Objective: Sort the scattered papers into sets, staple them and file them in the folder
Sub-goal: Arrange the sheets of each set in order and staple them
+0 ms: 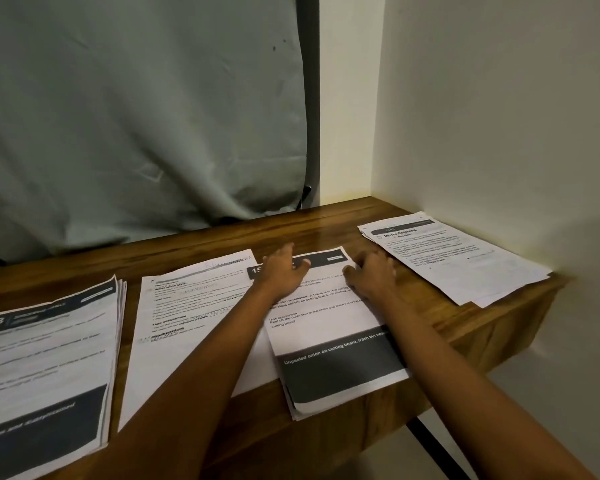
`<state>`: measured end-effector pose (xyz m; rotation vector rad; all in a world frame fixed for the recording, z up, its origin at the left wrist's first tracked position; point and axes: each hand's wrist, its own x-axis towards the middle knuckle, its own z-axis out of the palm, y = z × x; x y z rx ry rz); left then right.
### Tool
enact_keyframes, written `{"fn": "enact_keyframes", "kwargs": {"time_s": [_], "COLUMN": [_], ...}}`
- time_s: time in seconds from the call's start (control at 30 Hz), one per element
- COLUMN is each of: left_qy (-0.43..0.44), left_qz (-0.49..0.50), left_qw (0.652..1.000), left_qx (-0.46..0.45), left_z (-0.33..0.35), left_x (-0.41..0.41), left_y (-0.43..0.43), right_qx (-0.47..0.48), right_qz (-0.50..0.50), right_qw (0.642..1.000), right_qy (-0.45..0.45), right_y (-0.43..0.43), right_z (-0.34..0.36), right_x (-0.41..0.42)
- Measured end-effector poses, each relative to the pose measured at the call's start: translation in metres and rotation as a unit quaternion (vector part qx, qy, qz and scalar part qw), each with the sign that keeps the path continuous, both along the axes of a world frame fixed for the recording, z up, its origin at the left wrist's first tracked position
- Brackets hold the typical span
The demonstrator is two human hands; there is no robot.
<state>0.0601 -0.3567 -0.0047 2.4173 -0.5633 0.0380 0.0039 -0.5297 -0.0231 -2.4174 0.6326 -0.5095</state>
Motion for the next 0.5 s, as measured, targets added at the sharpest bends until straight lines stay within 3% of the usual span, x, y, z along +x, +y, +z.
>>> {"fn": "enact_keyframes", "kwargs": {"time_s": [0.13, 0.2, 0.33, 0.5], "left_qy": [-0.052, -0.074, -0.080, -0.040], "left_qz": [0.025, 0.018, 0.021, 0.033], "left_qw": [0.995, 0.994, 0.996, 0.980], "left_qx": [0.082, 0.077, -0.035, -0.192], "left_z": [-0.015, -0.016, -0.019, -0.016], "left_x": [0.008, 0.008, 0.012, 0.008], "left_y": [-0.006, -0.006, -0.004, -0.001], "right_qx": [0.052, 0.097, 0.149, 0.270], "right_qz": [0.003, 0.007, 0.019, 0.066], "right_qw": [0.998, 0.993, 0.981, 0.940], "right_qy": [-0.040, -0.067, -0.121, -0.200], "right_y": [-0.001, -0.002, -0.007, -0.007], "right_z": [0.001, 0.003, 0.001, 0.007], "right_x": [0.001, 0.001, 0.005, -0.003]}}
